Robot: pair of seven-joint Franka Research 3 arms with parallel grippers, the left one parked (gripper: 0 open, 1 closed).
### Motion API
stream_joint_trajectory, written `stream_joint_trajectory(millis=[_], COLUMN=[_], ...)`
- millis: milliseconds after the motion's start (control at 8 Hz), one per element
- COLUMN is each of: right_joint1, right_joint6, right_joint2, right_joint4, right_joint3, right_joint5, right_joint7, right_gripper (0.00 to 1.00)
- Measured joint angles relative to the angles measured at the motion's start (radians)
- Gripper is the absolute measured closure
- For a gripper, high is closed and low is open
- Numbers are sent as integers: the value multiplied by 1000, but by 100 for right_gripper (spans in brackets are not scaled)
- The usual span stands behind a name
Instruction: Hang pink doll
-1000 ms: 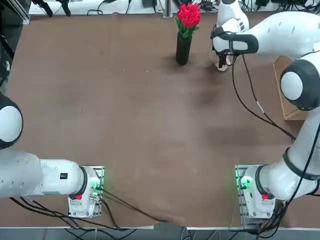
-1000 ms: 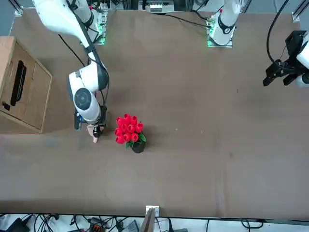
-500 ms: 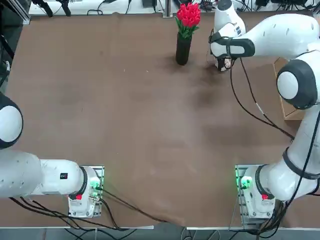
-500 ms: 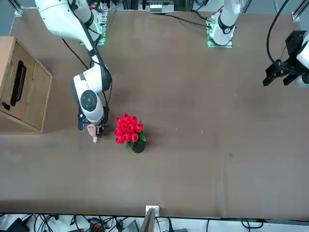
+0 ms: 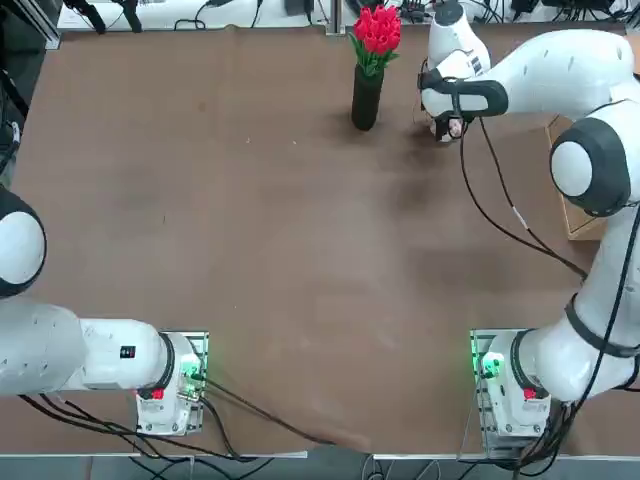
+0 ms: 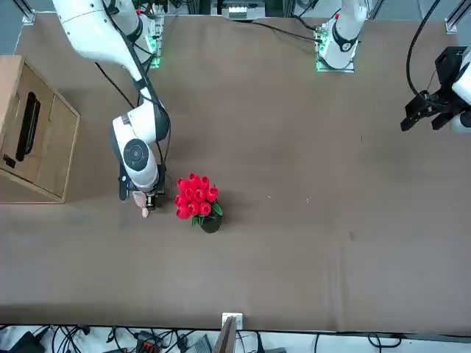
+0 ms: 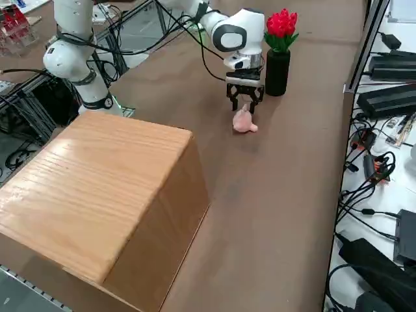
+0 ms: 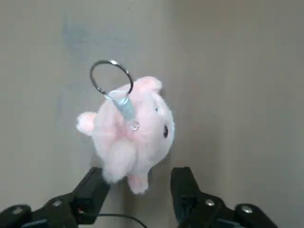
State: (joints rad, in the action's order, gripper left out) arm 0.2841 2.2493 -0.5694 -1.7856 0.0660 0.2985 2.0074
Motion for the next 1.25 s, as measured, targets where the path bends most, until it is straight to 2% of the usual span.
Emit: stream_joint_trajectory(millis=[125, 250, 375, 500, 625, 875, 1250], right_joint1=[0, 0, -1, -1, -2, -2, -2], right_joint6=[13, 18, 18, 18, 18, 18, -25], right_joint2=[-6, -11, -14, -16, -18, -21, -2], right_joint4=[0, 0, 0, 0, 0, 0, 25], right_joint3=[0, -1, -2, -5, -9, -14, -14], right_joint5=[1, 1, 1, 4, 12, 19, 22], right_joint7=[0, 1, 1, 1, 1, 2, 2], right_gripper=[25, 37, 41, 64, 76, 94, 96])
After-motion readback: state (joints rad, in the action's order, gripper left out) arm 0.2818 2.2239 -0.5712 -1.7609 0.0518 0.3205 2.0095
